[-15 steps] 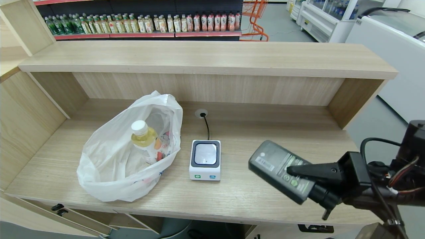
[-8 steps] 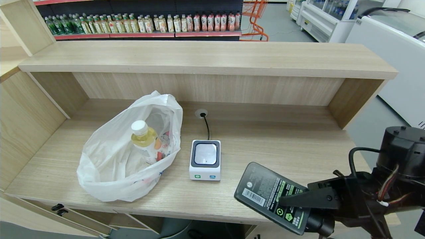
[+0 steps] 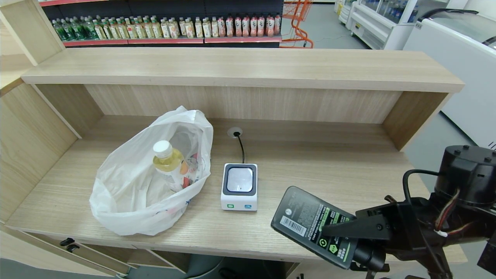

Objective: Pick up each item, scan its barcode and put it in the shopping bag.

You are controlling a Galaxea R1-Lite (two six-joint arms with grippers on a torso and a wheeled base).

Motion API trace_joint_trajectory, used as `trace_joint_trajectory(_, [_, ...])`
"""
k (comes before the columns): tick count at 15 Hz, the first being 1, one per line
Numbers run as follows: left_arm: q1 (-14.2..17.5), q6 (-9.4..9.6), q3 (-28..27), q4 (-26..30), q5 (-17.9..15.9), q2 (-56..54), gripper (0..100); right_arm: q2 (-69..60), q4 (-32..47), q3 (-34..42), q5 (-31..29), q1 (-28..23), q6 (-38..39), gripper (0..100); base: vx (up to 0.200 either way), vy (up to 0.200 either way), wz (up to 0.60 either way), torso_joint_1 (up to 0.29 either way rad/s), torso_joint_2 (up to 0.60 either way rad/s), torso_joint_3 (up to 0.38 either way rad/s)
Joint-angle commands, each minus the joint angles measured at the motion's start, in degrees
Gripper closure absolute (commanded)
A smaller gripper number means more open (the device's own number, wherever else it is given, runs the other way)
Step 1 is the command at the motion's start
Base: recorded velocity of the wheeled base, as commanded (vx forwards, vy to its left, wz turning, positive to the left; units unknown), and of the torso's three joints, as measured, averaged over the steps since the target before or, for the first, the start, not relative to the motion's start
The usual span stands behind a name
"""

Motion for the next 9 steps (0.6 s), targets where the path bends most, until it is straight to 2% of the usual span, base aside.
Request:
trace_joint_trajectory(1, [0.05,-0.01,0.0,0.01,0.03,0.0,0,-0.18,0.02,0.13,0.11,0.02,-0.02,100,0.0,0.0,0.0,0.0,0.0,0.0])
trace_joint_trajectory(6, [0.05,-0.01,0.0,0.01,0.03,0.0,0,-2.29,0.11,-0.22,0.02,0.02,1.48,100,0.0,0.0,0.0,0.0,0.0,0.0])
trace_joint_trajectory(7, [-0.04,-0.01,0.0,0.01,0.03,0.09,0,-4.93,0.11,-1.36,0.02,-0.24,7.19,100,0.0,0.0,0.0,0.0,0.0,0.0])
trace_joint_trajectory(9, [-0.04,-0.01,0.0,0.01,0.03,0.09,0,-9.85,0.2,-7.34,-1.3,-4.37,26.7,100,0.0,0.0,0.0,0.0,0.0,0.0])
